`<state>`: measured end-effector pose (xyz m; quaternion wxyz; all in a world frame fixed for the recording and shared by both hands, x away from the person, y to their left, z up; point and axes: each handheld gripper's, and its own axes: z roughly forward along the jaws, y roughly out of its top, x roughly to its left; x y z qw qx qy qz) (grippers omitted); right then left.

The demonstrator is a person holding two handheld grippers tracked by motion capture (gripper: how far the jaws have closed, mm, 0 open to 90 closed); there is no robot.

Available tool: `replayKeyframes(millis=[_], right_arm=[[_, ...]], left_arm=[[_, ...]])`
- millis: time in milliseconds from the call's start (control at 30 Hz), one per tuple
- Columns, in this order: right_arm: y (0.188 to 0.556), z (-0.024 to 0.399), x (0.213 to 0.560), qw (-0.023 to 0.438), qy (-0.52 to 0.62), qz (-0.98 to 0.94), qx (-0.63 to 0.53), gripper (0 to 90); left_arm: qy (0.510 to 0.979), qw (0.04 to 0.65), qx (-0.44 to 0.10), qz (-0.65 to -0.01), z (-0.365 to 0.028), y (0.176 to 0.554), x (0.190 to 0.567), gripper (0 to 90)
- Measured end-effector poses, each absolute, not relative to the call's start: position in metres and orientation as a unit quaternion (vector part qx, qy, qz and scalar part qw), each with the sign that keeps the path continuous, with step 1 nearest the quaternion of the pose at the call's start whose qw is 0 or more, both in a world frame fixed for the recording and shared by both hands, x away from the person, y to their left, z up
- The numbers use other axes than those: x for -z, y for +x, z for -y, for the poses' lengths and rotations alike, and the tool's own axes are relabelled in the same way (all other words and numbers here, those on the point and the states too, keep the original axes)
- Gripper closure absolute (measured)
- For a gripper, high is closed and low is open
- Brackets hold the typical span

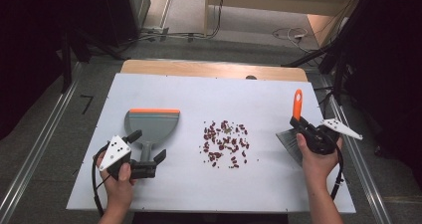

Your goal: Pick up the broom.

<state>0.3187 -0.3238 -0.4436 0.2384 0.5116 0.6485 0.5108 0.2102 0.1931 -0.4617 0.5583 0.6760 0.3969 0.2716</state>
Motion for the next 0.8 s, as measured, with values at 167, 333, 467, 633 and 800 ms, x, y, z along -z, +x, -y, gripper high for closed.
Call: replayKeyframes(millis=[167,333,467,633,800], right_arm=[[0.314,0.316,0.431,0.243,0.497,-0.643,-0.529,70.0],[0.308,0.308,0.420,0.246,0.482,-0.640,-0.545,70.0],[0.304,0.300,0.415,0.244,0.468,-0.644,-0.554,70.0],[0.302,0.291,0.411,0.240,0.459,-0.647,-0.560,69.9],[0.299,0.278,0.408,0.237,0.444,-0.656,-0.563,69.9]], left_arm=[[0.681,0.557,-0.274,-0.389,-0.187,0.211,0.460,0.0],[0.688,0.552,-0.280,-0.378,-0.177,0.211,0.454,0.0],[0.691,0.556,-0.278,-0.369,-0.167,0.210,0.448,0.0],[0.691,0.568,-0.267,-0.358,-0.155,0.212,0.443,0.0],[0.697,0.583,-0.243,-0.340,-0.143,0.216,0.438,0.0]])
